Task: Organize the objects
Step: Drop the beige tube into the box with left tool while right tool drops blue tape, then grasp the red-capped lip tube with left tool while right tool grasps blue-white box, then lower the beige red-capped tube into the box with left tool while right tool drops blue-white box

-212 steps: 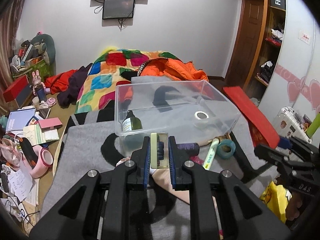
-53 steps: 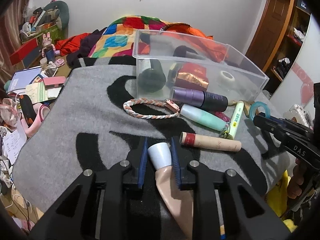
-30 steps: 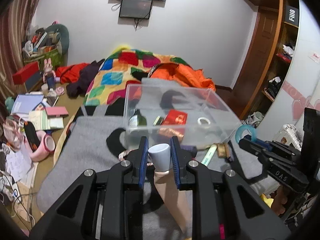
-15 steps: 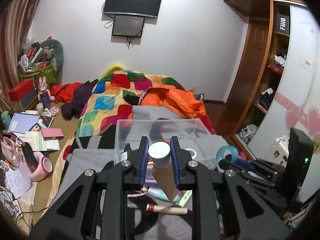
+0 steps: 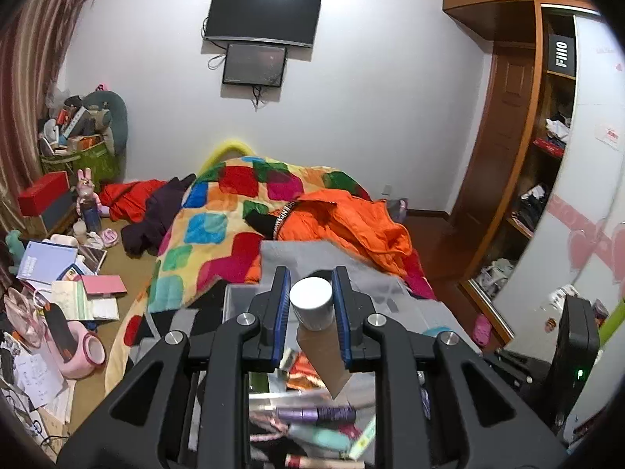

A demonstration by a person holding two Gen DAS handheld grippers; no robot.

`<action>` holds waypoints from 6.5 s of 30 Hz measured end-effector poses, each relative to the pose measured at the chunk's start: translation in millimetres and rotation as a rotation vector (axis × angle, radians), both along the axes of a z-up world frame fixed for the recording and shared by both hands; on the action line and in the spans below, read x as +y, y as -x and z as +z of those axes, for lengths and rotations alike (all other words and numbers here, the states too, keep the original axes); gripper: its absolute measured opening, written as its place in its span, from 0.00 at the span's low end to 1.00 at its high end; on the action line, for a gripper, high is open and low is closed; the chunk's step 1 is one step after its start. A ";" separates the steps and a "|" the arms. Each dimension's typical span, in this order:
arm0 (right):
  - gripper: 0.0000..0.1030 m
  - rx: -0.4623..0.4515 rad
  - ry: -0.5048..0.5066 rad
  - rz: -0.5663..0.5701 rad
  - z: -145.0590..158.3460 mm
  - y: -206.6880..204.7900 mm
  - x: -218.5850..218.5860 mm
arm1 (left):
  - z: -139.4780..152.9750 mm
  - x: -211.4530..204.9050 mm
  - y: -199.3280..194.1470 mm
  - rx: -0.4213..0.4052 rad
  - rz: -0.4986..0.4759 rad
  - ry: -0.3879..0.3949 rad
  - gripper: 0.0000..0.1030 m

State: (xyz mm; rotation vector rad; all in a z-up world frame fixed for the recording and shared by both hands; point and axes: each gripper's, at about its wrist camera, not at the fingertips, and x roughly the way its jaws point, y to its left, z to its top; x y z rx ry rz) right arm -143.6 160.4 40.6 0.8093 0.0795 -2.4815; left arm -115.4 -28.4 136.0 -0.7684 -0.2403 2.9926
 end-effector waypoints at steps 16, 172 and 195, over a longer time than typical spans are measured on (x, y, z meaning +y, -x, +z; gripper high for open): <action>0.16 -0.106 -0.074 -0.036 -38.5 48.0 -7.6 | -78.3 11.8 62.0 -0.172 -0.067 -0.074 0.21; 0.23 -0.098 -0.007 -0.014 -26.2 30.4 -20.3 | -118.3 3.4 33.4 -0.207 -0.019 0.098 0.82; 0.31 -0.114 -0.084 -0.028 -43.8 43.6 -44.3 | -135.3 -7.8 43.8 -0.258 -0.009 0.081 0.82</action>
